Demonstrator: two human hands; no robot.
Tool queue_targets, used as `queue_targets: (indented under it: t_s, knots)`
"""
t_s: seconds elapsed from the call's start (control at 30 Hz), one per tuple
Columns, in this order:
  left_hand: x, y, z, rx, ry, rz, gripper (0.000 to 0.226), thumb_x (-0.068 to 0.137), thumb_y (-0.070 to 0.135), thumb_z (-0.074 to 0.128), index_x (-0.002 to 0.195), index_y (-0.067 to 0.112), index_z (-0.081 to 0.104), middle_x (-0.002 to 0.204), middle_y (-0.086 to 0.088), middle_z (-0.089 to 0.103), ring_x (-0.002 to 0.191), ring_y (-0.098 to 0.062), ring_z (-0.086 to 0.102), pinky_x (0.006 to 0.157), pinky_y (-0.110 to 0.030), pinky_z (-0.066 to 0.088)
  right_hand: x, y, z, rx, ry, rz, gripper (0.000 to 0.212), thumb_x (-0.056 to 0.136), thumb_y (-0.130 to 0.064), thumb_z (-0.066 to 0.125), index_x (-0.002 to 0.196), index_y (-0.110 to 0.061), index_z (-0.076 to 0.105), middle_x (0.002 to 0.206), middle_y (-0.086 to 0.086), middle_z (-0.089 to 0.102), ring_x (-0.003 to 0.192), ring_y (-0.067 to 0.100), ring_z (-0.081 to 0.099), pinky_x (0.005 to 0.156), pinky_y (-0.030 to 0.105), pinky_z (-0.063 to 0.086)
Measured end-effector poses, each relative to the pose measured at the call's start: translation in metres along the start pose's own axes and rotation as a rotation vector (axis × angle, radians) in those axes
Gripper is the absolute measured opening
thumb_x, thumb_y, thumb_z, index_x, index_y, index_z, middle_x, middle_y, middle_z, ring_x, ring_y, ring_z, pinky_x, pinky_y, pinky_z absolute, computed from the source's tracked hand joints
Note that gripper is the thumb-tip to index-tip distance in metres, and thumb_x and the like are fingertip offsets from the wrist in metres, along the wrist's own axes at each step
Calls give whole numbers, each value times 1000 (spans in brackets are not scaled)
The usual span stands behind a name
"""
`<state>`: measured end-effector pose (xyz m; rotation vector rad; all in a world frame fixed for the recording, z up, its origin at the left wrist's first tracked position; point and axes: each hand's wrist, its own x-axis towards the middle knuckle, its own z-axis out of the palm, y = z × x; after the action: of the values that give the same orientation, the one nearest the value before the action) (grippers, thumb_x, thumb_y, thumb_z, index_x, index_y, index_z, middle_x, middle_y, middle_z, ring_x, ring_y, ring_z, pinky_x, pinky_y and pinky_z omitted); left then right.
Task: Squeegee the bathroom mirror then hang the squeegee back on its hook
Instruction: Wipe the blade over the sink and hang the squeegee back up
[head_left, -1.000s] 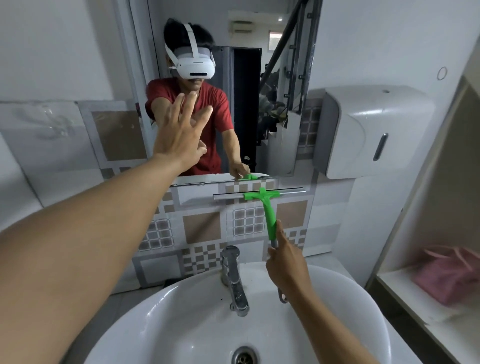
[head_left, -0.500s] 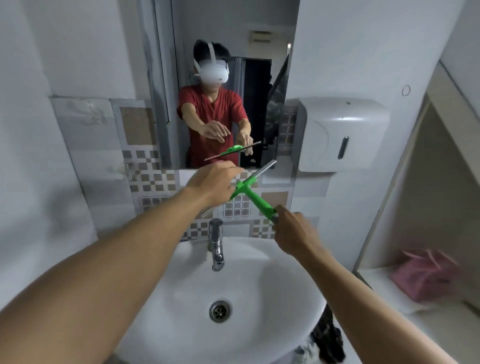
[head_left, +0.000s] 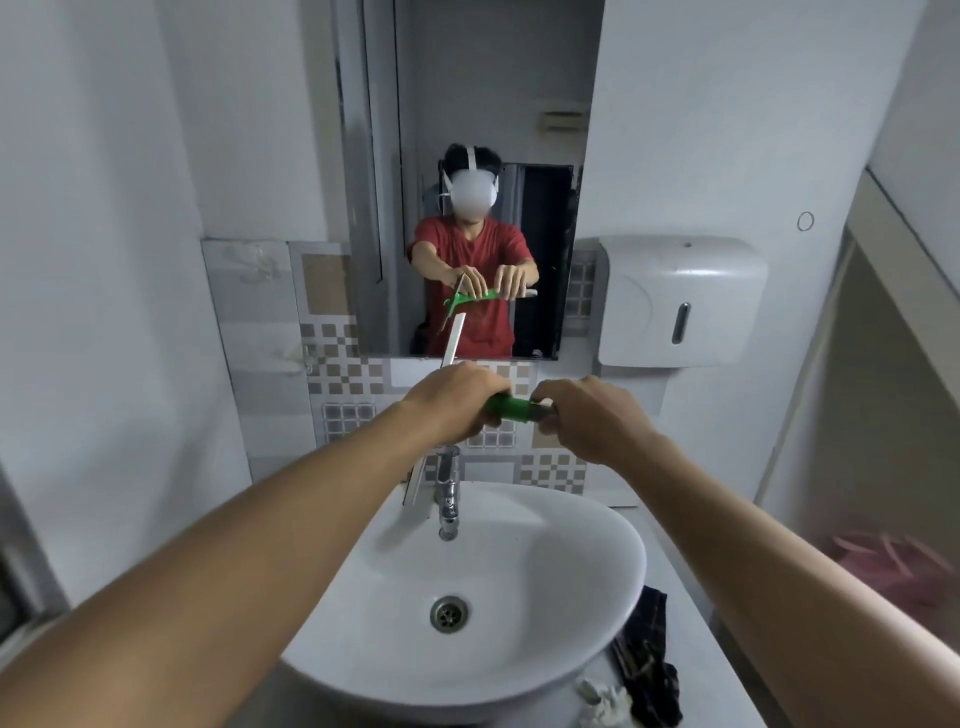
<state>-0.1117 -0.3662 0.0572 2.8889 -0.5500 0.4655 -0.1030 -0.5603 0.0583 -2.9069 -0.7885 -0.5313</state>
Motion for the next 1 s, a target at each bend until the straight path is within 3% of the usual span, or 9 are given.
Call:
queue_targets:
  t_s: [0.1, 0.2, 0.3, 0.43, 0.57, 0.7, 0.83, 1.0]
  knots:
    - [-8, -5, -3, 4, 38, -74, 23, 86, 3, 73, 100, 21, 72, 94, 1, 71, 84, -20, 68, 74, -41, 58, 4, 9, -13, 46, 9, 60, 38, 89, -41, 71, 121, -20, 64, 90, 0, 71, 73, 18, 64, 66, 33, 57]
    - [-20, -20, -3, -22, 59, -167, 19, 91, 9, 71, 107, 19, 71, 98, -1, 70, 85, -19, 66, 68, -32, 52, 14, 21, -24, 115, -21, 117, 34, 88, -45, 71, 109, -18, 68, 85, 0, 69, 73, 18, 64, 68, 36, 58]
    - [-31, -35, -4, -86, 73, -235, 24, 91, 13, 71, 115, 19, 70, 104, -2, 72, 88, -18, 67, 79, -36, 58, 30, 17, -25, 338, -7, 117, 25, 85, -34, 78, 100, -15, 73, 78, 0, 67, 67, 16, 64, 57, 28, 51]
    - [-43, -53, -10, -234, 70, -344, 32, 92, 13, 71, 123, 17, 66, 117, -4, 71, 105, -22, 66, 93, -34, 53, 58, -9, -25, 716, 61, 97, 21, 77, -11, 85, 95, -9, 75, 82, 7, 75, 73, 21, 76, 74, 43, 65]
    - [-48, -75, -18, -391, 88, -396, 39, 89, 12, 74, 127, 15, 64, 125, -5, 71, 113, -21, 66, 99, -34, 52, 89, -46, -25, 860, 51, 17, 26, 77, -1, 83, 95, -14, 69, 90, 9, 72, 77, 21, 74, 75, 41, 65]
    - [-48, -99, -26, -498, 131, -421, 34, 96, 17, 67, 129, 14, 64, 126, -6, 71, 105, -14, 63, 97, -31, 51, 125, -79, -19, 995, 28, -46, 36, 81, 8, 76, 108, -13, 65, 105, 14, 65, 89, 27, 73, 73, 40, 65]
    - [-50, -134, -32, -628, 190, -467, 31, 98, 23, 64, 126, 12, 68, 117, -4, 73, 104, -20, 68, 101, -40, 54, 160, -108, -10, 1178, 4, -54, 51, 86, 13, 67, 127, -15, 57, 116, 17, 58, 91, 28, 73, 64, 28, 63]
    - [-45, -180, -31, -784, 285, -502, 35, 92, 13, 70, 126, 15, 64, 115, -3, 74, 104, -19, 72, 99, -44, 58, 208, -142, 11, 1253, -11, -89, 64, 85, 16, 65, 134, -21, 48, 119, 16, 58, 93, 26, 70, 60, 22, 60]
